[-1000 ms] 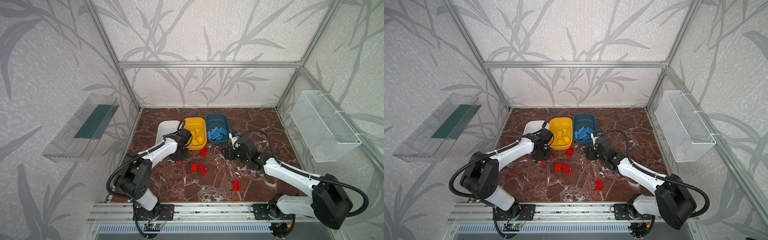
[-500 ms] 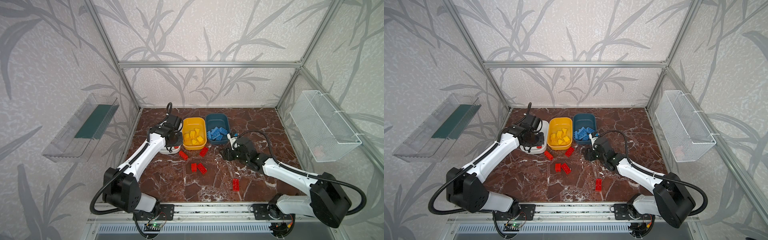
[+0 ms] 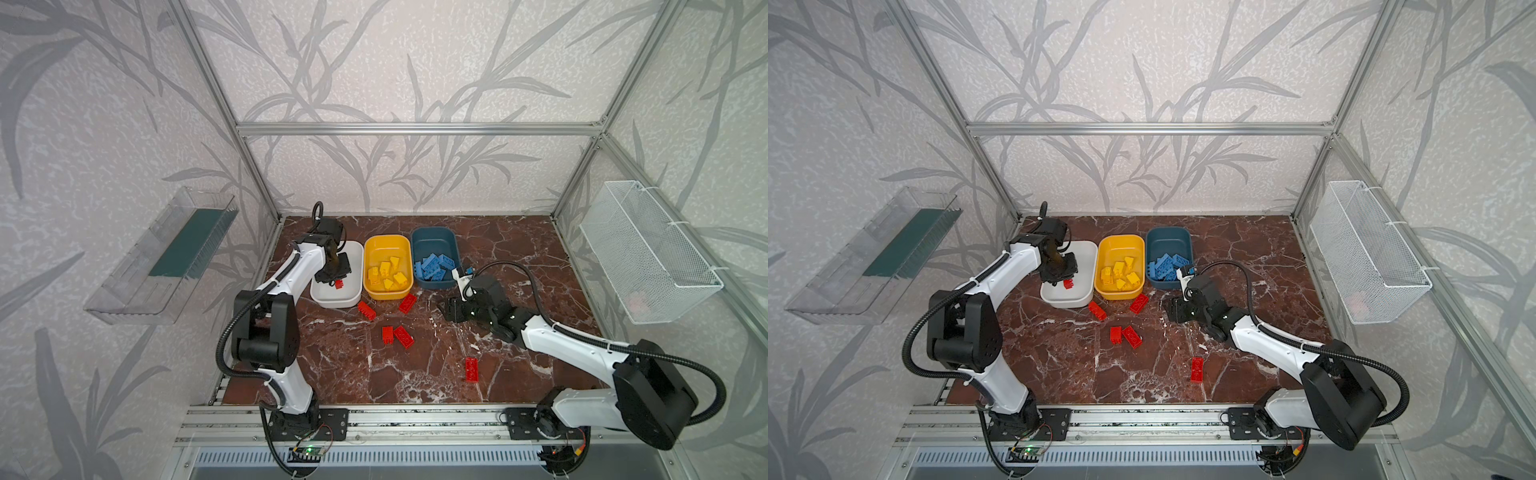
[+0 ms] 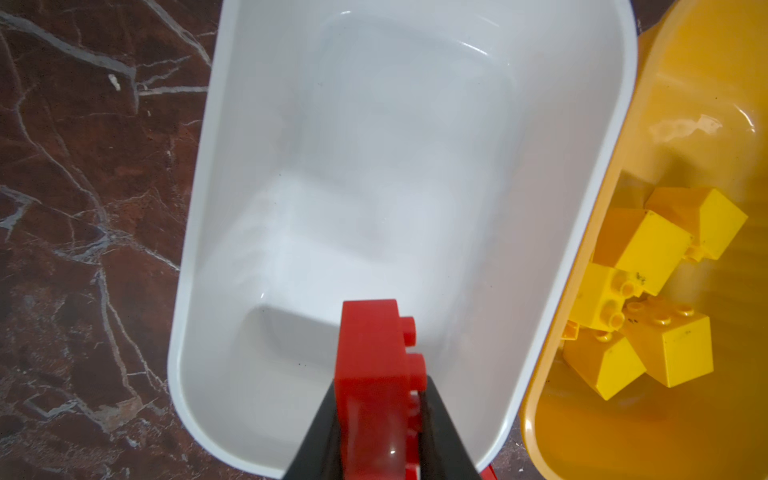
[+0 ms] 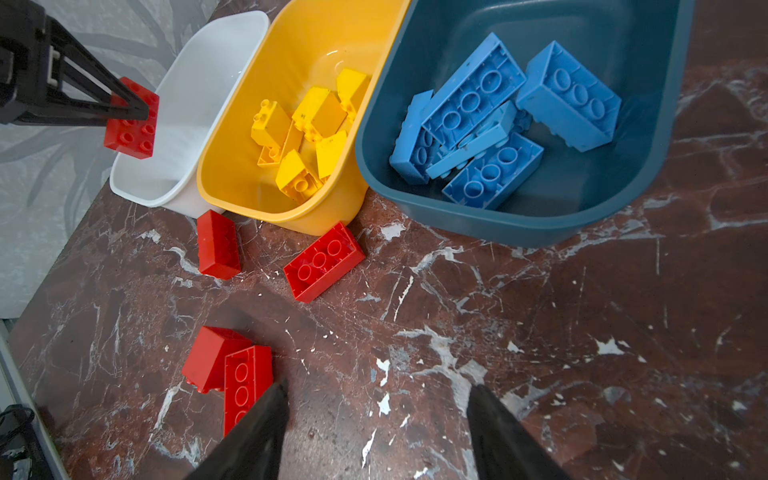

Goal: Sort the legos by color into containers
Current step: 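Lift the red brick into the white bin with the left gripper and release, then move right gripper toward red bricks near the yellow bin while left gripper withdraws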

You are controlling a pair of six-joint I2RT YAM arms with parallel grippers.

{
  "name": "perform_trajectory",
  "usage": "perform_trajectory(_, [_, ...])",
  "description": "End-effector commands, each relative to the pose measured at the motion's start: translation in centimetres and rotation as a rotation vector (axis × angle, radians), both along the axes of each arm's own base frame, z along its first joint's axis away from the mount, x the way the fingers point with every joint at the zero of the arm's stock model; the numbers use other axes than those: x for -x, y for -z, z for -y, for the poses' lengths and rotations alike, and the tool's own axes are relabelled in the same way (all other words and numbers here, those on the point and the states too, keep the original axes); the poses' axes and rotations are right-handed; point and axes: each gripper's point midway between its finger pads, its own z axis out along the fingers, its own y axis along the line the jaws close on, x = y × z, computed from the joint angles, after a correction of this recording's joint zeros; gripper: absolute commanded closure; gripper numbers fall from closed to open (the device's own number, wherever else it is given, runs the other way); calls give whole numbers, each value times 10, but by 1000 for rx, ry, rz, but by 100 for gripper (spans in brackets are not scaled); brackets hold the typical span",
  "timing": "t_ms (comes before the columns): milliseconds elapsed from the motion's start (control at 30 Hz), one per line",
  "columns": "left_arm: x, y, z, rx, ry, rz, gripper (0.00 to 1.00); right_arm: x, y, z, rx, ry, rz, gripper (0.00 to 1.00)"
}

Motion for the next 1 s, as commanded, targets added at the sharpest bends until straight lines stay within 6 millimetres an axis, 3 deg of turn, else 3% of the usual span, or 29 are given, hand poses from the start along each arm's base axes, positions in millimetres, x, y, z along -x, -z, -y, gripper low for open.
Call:
perform_trajectory(0, [-10, -4, 3, 23, 6, 12, 80, 1, 2, -3, 0, -18, 10, 31])
perform_trajectory(200, [-11, 1, 2, 19, 2, 9, 71, 3, 1, -9, 3, -41, 15, 30])
perform_trajectory(333, [-10, -5, -1, 8, -6, 26, 46, 6, 0, -13, 21, -64, 29, 30])
perform_trajectory(400, [-8, -13, -2, 5, -13, 47, 39, 8, -1, -16, 28, -76, 34, 29])
perform_trajectory(533, [-2, -36, 2, 48, -25, 119, 32, 13, -2, -25, 40, -112, 43, 28])
perform_trajectory(667, [11, -75, 7, 95, -26, 220, 26, 17, 3, -41, 67, -164, 40, 26])
perform_trajectory(967, [72, -129, 6, 154, 0, 460, 17, 35, -8, -98, 161, -355, 95, 19])
